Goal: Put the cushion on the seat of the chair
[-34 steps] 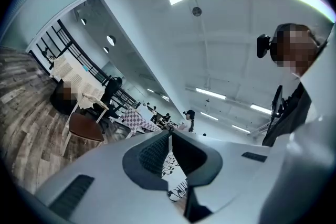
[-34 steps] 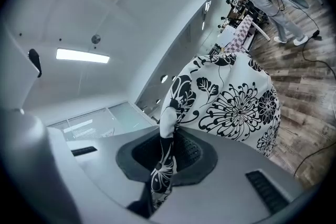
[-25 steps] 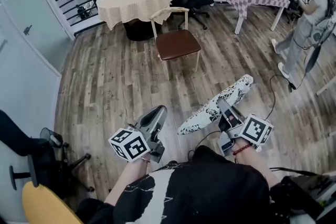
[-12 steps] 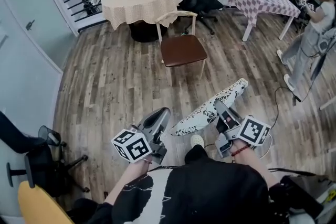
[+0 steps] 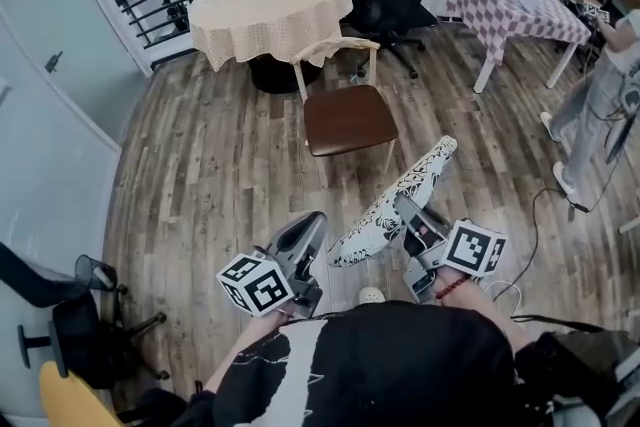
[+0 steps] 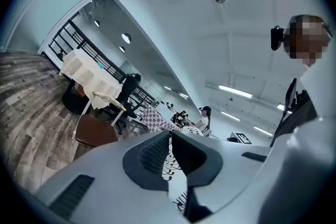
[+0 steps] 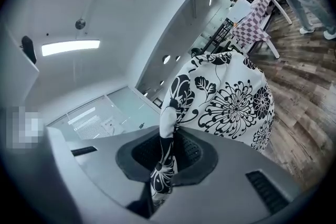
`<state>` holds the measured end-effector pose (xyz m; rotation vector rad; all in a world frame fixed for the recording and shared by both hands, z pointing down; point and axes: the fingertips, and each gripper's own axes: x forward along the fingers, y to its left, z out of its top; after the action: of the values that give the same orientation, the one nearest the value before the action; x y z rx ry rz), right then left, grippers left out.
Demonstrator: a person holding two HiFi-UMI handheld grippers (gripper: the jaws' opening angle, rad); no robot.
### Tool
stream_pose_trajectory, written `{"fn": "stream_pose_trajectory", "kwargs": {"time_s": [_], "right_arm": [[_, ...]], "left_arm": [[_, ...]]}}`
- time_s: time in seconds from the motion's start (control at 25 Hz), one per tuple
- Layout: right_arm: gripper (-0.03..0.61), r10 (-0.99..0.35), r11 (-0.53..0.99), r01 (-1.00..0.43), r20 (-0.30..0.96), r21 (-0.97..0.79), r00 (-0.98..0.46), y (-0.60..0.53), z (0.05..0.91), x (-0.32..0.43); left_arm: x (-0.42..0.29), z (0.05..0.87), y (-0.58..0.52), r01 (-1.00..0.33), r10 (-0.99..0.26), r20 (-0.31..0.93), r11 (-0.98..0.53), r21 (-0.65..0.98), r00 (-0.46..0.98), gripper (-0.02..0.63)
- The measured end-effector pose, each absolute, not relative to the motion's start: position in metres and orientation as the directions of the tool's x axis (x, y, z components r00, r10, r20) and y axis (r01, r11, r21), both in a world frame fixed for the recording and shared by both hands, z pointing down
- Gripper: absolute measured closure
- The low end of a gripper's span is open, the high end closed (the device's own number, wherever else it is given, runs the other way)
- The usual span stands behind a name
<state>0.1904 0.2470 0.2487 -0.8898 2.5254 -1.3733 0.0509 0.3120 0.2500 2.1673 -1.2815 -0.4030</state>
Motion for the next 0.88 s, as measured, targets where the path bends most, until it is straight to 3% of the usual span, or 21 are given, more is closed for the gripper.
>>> {"fn": "stream_pose_trajectory", "kwargs": {"time_s": [0.52,0.88], "right_arm": [[0.541,-0.486,0.413,-0.386,0.159,-0.825,-0.86,0.137,0.27,0.191],[0.541,-0.495,0.375,-0.4,0.184,-0.836,-0.849,0.092,0.291,0.17]], "left_arm": [[0.071,0.266,0.193,-0.703,-0.885,0.055,-0.328,0.63,0.462,0.583],[0.044,0.285,0.16,-0.706,-0.894,0.081,-0.29,0.647,0.441,0.584]]}}
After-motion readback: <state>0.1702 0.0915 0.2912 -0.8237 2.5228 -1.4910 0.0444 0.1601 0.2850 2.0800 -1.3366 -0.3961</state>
